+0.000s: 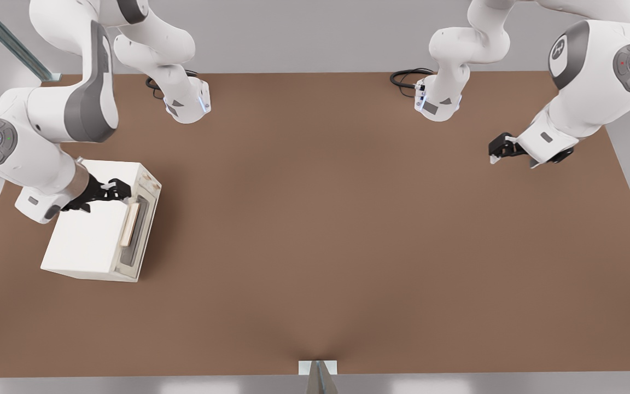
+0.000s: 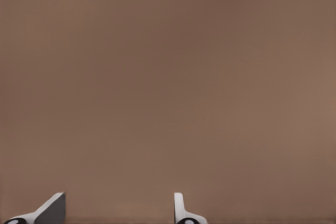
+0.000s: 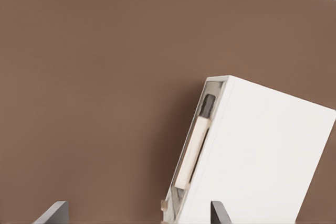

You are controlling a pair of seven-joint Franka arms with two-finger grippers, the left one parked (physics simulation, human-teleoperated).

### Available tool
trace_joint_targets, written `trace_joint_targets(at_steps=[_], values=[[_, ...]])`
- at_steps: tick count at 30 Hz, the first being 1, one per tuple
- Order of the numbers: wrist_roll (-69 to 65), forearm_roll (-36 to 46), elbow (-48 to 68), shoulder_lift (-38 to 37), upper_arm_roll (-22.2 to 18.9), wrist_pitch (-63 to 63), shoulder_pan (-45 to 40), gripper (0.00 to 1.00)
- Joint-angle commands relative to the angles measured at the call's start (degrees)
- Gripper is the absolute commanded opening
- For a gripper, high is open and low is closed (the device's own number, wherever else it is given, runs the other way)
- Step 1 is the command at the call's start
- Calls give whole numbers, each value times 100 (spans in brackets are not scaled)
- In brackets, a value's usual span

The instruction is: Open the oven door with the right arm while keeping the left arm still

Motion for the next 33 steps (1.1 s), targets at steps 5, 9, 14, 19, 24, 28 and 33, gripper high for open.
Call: trace_joint_targets(at_steps=[5, 9, 14, 19, 24, 28, 33], values=[[1296, -1074, 443, 1741, 1, -158, 671, 21], [2730, -2533, -111, 1944, 54, 194, 1463, 21], [4610, -3386, -348, 1838, -148, -509, 1612, 21], [5155, -3571, -295, 2085, -315, -782, 1937, 21], [5077, -3861, -638, 2085, -394, -1037, 1832, 21], [5120, -4019, -726, 2252, -429, -905, 1735, 21], [5068, -4019, -726, 2384, -438, -606, 1665, 21]])
